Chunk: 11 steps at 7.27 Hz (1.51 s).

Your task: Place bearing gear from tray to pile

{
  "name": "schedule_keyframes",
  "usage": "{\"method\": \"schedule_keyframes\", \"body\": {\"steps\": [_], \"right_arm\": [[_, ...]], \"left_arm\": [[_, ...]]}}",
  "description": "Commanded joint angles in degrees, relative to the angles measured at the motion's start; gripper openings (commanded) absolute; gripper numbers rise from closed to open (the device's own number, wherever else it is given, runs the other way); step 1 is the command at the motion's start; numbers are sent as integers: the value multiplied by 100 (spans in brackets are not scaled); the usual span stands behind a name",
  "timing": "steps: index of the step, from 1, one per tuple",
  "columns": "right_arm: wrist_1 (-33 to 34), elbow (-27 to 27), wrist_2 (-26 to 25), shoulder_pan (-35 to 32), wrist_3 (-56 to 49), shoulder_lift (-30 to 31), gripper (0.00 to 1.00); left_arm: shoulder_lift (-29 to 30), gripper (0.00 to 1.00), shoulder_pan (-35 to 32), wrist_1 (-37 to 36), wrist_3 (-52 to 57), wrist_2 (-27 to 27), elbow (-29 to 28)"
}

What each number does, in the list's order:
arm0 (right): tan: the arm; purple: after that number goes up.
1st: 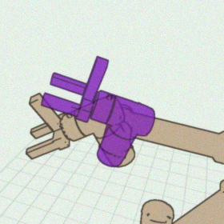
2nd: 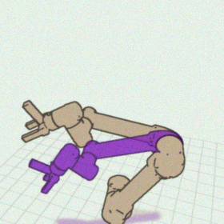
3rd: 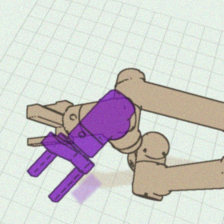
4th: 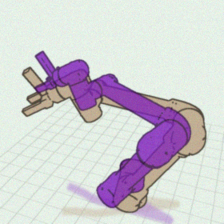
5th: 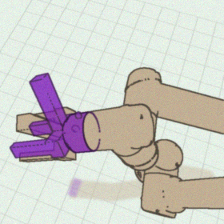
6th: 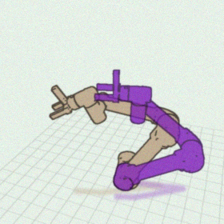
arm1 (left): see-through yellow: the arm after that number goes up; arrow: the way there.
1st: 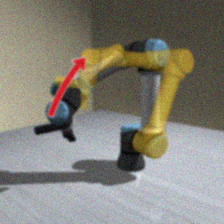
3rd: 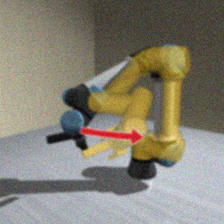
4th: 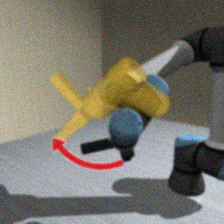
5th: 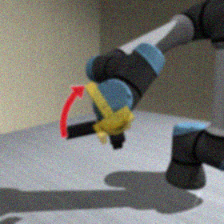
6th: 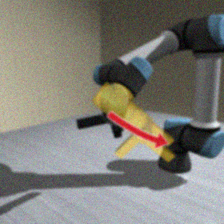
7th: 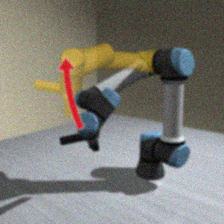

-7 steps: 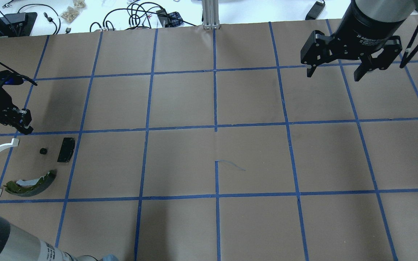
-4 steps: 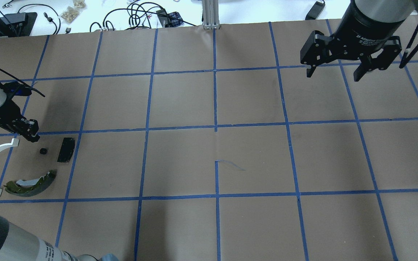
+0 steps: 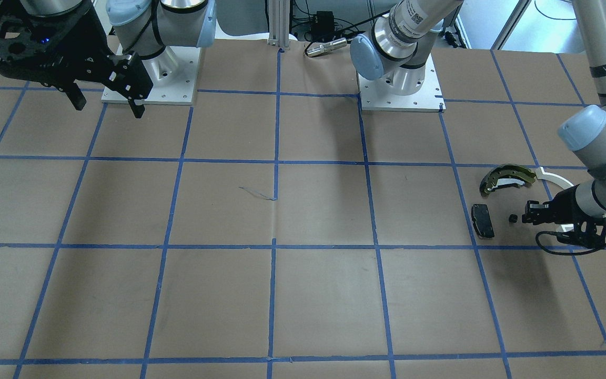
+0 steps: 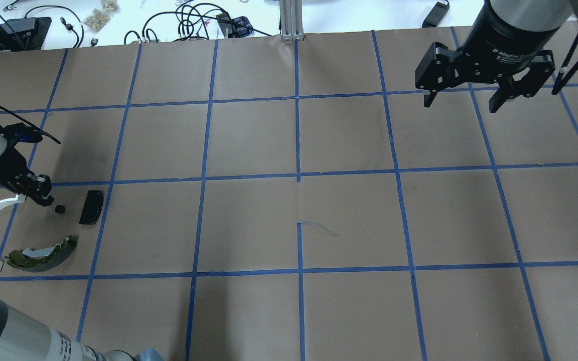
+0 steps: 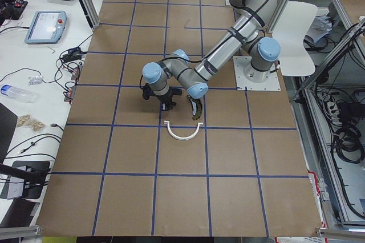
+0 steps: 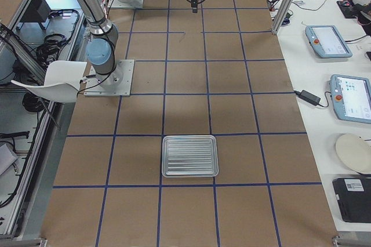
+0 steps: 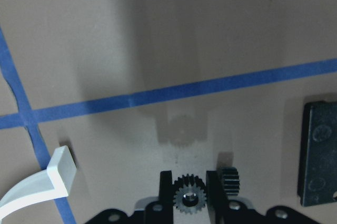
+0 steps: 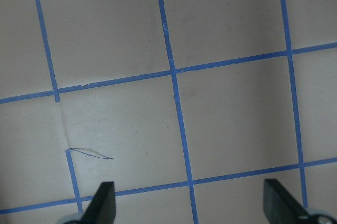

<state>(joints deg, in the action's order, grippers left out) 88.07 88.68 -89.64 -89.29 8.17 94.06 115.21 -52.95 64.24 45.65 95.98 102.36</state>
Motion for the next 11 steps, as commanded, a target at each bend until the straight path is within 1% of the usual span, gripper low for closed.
{"method": "schedule_keyframes", "body": {"steps": [1,5,6,7,9,11], "right_arm": [[70,0,-9,0,-69,-20,100],[70,9,-9,0,-140,-11,100],[70,0,-9,0,-140,-11,100],[70,0,-9,0,-140,-11,100],[70,9,-9,0,-140,-2,100],[70,9,-9,0,-140,-2,100]], "left_arm": [[-87,0,-4,-79,5,0,240],[-52,0,4,-219,66,9,179],[-52,61,4,-211,110,26,179],[-86,100,4,-176,102,26,179],[-165,100,-22,-114,102,0,179],[-393,100,-136,78,50,-52,118]]}}
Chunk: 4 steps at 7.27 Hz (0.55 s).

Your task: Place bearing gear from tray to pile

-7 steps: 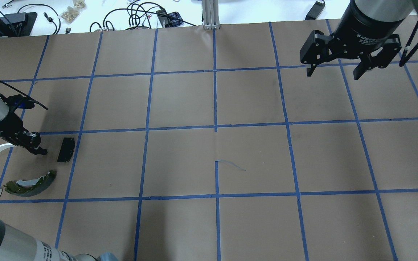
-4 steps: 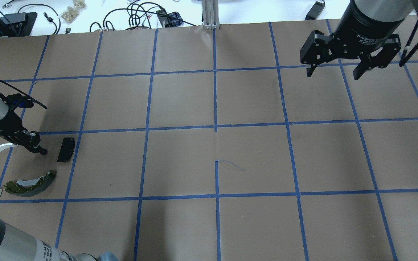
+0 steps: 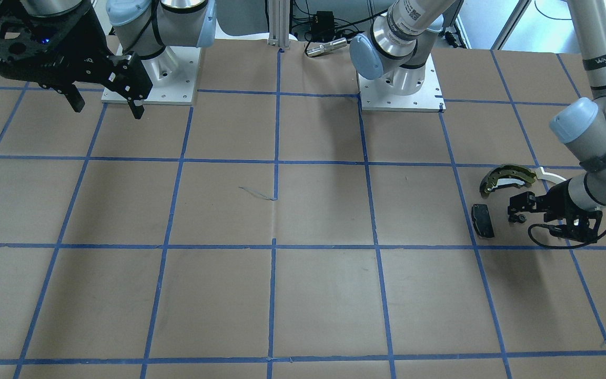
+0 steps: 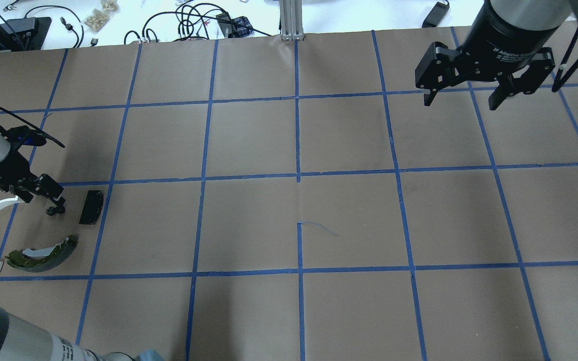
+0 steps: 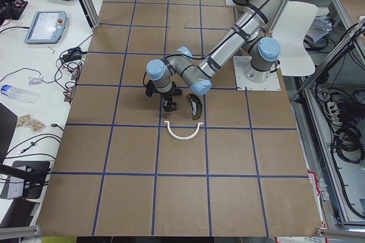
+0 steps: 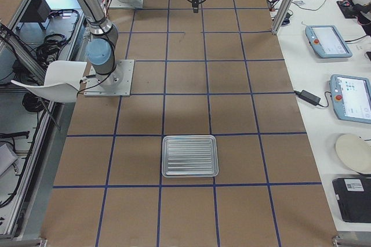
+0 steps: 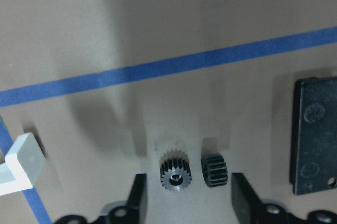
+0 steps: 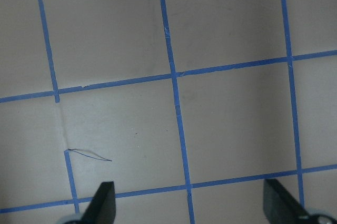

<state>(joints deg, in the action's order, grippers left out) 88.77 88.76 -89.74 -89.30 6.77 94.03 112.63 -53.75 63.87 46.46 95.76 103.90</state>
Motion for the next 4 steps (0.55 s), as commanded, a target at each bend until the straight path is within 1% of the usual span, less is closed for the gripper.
{"method": "schedule_keyframes", "body": {"steps": [1,2,3,4], "right_arm": [[0,1,0,0,0,-8,100],[0,-8,-9,0,-9,-8,100],[0,1,-9,0,-9,-8,100],[0,1,-9,0,-9,-8,100]], "left_arm": [[-284,100,-213,308,-49,-31,-201],[-477,100,-702,676,-302,-31,-508],[-636,92,-1220,1132,-1035,-13,-824],[-820,100,-1573,1563,-1556,-48,-1114]]}}
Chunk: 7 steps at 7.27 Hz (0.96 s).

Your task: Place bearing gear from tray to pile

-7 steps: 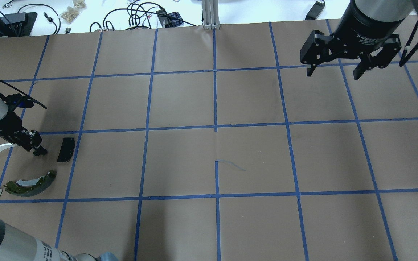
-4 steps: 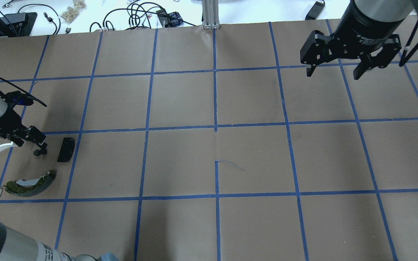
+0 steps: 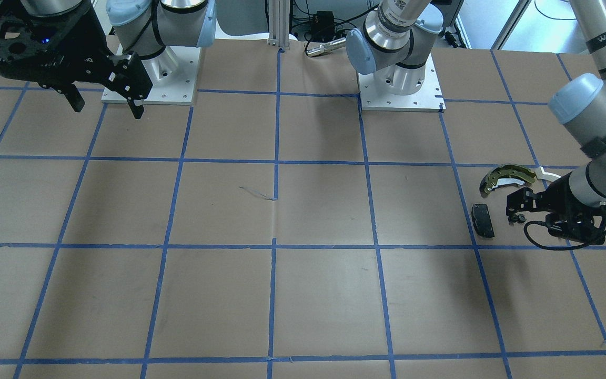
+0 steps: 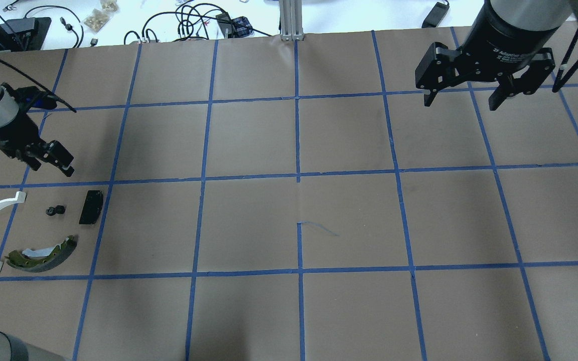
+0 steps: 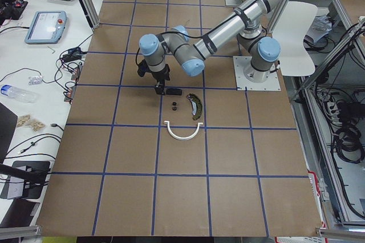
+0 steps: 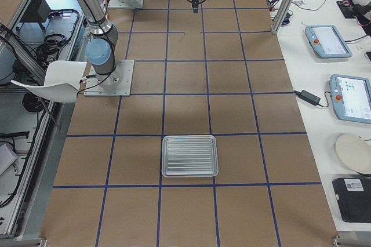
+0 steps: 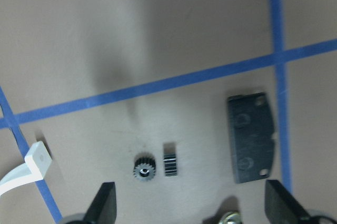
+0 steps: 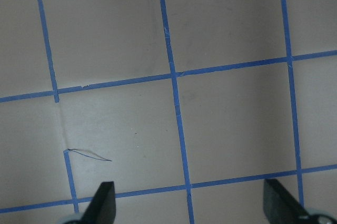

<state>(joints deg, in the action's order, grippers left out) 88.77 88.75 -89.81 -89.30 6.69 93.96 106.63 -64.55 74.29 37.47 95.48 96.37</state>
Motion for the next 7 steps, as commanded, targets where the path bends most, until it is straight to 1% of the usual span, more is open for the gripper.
{"method": "schedule_keyframes", "body": {"steps": [1,2,3,4,5,6,7], "right_arm": [[0,2,-1,0,-1,8,100],[0,2,-1,0,-1,-1,100],[0,2,-1,0,-10,8,100],[0,2,-1,0,-10,8,100],[0,2,-1,0,-10,8,100],[0,2,-1,0,-10,8,100],[0,2,-1,9,-10,8,100]], "left_arm": [[-448,100,-785,856,-1062,-65,-547],[-676,100,-1231,998,-1779,-135,-593],[-975,100,-1610,1087,-2039,-118,-611],[-1247,100,-1831,1366,-2085,-152,-689],[-1363,100,-1955,1438,-2120,-544,-664],[-1390,100,-2104,1448,-2573,-905,-681],[-1495,100,-2367,1500,-2682,-752,-603]]}}
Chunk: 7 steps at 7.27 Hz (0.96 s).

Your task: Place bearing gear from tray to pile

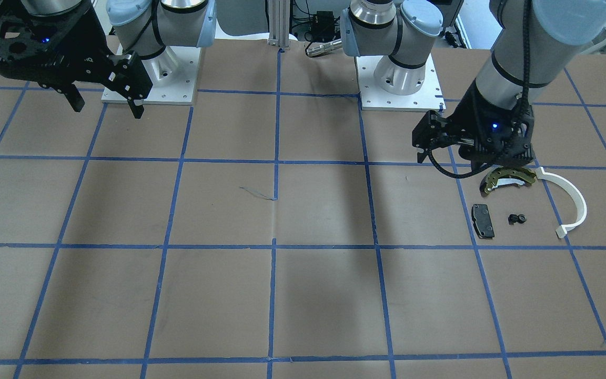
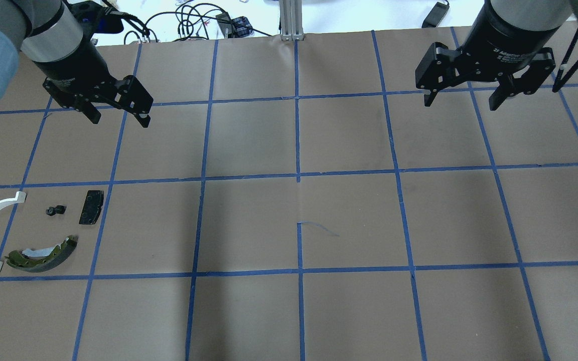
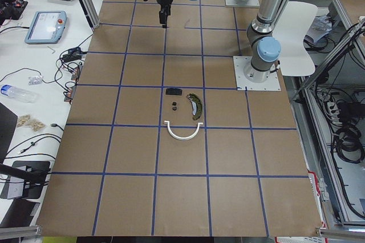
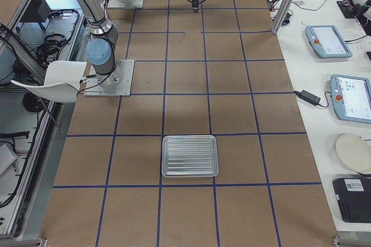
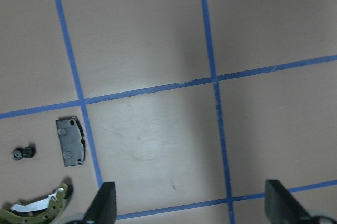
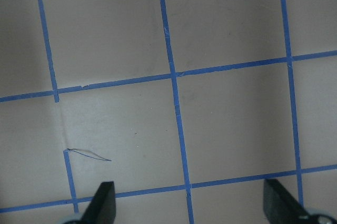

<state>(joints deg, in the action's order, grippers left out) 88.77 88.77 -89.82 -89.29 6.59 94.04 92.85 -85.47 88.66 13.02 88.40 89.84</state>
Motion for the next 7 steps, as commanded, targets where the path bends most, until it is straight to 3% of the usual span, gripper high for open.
{"method": "schedule_keyframes", "body": {"steps": [1,3,7], "right_arm": [[0,0,0,8,0,0,100],[0,0,-9,8,0,0,100],[0,0,-9,8,0,0,100]], "left_arm": [[-292,100,-477,229,-230,541,121],[-539,100,-462,422,-230,241,183],[-602,100,-391,626,-203,204,183]]}}
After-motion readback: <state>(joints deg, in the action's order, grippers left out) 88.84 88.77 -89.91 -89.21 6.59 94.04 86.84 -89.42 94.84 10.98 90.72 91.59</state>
